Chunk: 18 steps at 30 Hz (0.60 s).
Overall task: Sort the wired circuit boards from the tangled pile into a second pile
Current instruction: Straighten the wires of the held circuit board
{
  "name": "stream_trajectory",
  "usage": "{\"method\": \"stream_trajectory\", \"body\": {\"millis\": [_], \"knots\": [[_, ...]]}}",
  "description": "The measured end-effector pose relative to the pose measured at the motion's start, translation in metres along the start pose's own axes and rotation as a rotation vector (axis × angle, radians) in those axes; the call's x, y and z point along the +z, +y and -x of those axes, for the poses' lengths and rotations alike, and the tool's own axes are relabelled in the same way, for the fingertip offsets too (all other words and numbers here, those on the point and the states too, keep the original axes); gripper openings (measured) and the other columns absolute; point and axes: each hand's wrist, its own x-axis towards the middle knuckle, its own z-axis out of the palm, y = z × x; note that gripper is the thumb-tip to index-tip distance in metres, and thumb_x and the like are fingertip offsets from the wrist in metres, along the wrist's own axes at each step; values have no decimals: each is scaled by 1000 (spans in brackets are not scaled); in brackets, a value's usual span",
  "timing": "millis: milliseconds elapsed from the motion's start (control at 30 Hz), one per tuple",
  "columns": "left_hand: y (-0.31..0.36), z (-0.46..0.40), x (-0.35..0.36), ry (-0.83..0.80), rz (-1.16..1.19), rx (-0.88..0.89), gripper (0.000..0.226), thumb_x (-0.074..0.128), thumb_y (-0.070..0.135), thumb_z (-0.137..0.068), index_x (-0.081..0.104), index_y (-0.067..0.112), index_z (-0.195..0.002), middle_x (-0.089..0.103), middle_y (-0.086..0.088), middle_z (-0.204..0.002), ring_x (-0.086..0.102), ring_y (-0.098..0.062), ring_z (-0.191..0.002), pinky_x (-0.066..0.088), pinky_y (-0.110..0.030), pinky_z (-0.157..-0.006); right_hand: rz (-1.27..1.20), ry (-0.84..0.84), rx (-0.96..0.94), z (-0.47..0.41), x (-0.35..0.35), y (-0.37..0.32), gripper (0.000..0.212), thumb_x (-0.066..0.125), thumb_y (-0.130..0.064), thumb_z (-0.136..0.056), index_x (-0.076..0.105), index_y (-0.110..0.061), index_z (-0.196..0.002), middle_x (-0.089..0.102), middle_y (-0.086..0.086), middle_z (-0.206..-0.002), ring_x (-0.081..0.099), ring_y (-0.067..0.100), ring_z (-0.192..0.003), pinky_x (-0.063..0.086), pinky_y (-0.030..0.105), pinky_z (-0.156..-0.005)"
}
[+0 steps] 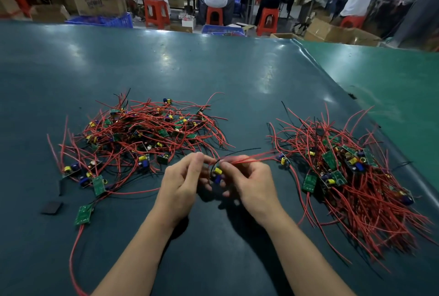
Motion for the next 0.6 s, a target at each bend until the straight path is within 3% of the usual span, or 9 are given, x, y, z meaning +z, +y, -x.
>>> {"method": "stream_trajectory", "body": {"millis": [100, 167, 333, 433, 500, 600], "knots": [[0, 1, 4, -118, -115, 36, 7, 64, 39, -87, 67, 38, -93, 72, 13, -83, 69, -6, -70, 53, -18, -66, -147, 102, 76, 0, 0, 6, 8, 65, -5, -91, 68, -5, -84, 68, 4, -63, 60, 13, -49, 52, 24, -44], [-4, -1, 4, -75, -193, 64, 8, 65, 27, -89, 65, 35, -91, 72, 14, -83, 69, -6, -72, 55, -21, -68, -176, 108, 78, 0, -1, 7, 7, 65, -5, -91, 68, -4, -85, 67, 3, -62, 59, 12, -49, 50, 21, -44], [-6, -3, 4, 55, -38, -96, 8, 55, 17, -99, 54, 22, -93, 71, 6, -72, 69, -13, -60, 54, -24, -60, -229, 152, 38, 2, -4, 11, 7, 68, -9, -89, 70, -6, -82, 65, 2, -60, 60, 13, -50, 48, 21, -43], [-3, -7, 3, 155, 177, -176, 5, 51, 13, -100, 50, 11, -96, 74, 1, -73, 71, -16, -61, 55, -23, -57, -263, 133, -20, 4, -7, 15, 6, 72, -12, -83, 77, -9, -81, 66, 5, -64, 59, 13, -53, 47, 22, -44], [1, -8, -1, 199, 317, -182, 4, 49, 10, -101, 49, 8, -97, 77, -5, -84, 73, -19, -73, 56, -22, -61, -255, 62, -62, 5, -10, 15, 12, 71, -3, -82, 79, -12, -82, 70, 4, -76, 61, 12, -61, 49, 21, -49], [4, -10, -4, 266, 510, -181, 4, 49, 10, -100, 49, 8, -96, 75, -16, -93, 74, -26, -78, 58, -28, -67, -285, -54, -101, 5, -16, 17, 40, 58, 25, -75, 79, -9, -72, 74, 4, -88, 68, 13, -77, 51, 21, -54]]}}
